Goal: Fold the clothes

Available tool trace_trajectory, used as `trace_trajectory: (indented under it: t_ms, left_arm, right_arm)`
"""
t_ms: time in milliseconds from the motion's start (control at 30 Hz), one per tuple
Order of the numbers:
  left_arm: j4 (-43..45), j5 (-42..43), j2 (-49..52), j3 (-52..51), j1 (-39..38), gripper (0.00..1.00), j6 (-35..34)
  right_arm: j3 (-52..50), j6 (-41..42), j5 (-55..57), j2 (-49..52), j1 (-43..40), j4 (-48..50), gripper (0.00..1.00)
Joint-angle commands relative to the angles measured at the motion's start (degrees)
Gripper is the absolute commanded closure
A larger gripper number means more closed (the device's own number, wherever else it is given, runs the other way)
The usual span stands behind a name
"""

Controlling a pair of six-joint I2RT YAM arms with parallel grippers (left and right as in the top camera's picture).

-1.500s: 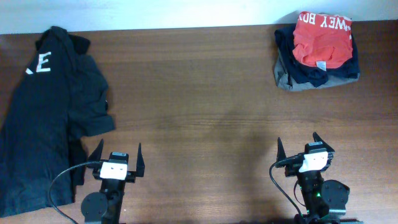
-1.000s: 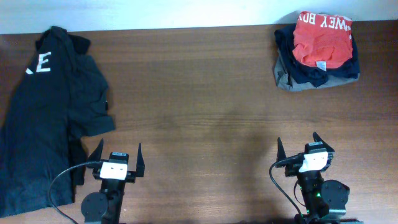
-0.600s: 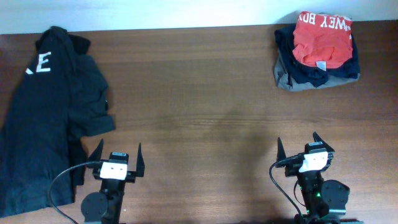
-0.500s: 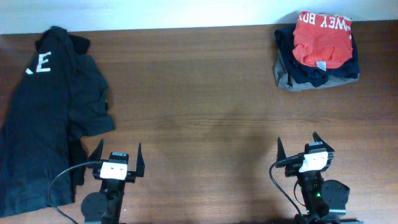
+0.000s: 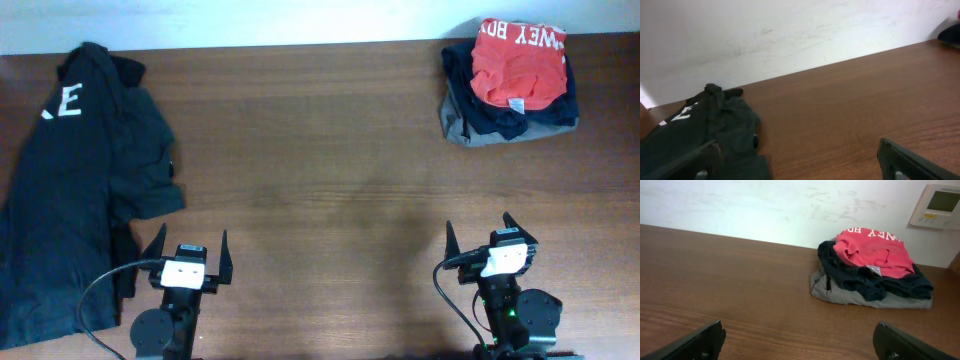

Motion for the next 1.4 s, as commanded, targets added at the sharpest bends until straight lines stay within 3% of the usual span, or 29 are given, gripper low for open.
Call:
trace_trajectory:
  t_ms: [0, 367, 967, 1200, 1367]
  left_arm:
    - [-0.35, -0.37, -0.44, -0.11, 0.24, 0.01, -0.72]
    - [-0.37, -0.37, -0.44, -0.11, 0.24, 0.01, -0.72]
    - [7.19, 0.48, -0.44, 0.20, 0.22, 0.01, -0.79]
    - [4.59, 3.50, 1.49, 6.10, 0.24, 0.01, -2.25]
    - [0.92, 3.48, 8.33, 13.66, 0.24, 0.01, -2.23]
  right_arm:
    - [-0.52, 0.50, 0.31, -0.42, -0.44, 0.37, 0.01]
    - [-0.52, 0.46, 1.84, -0.42, -0.44, 0.92, 0.01]
    - [-0.31, 1.01, -2.01, -0.42, -0.44, 13.25, 0.01]
    - [3.15, 0.98, -3.61, 0.31, -0.44, 13.25, 0.01]
    - [9.75, 0.96, -3.82, 4.66, -0.44, 12.85, 0.01]
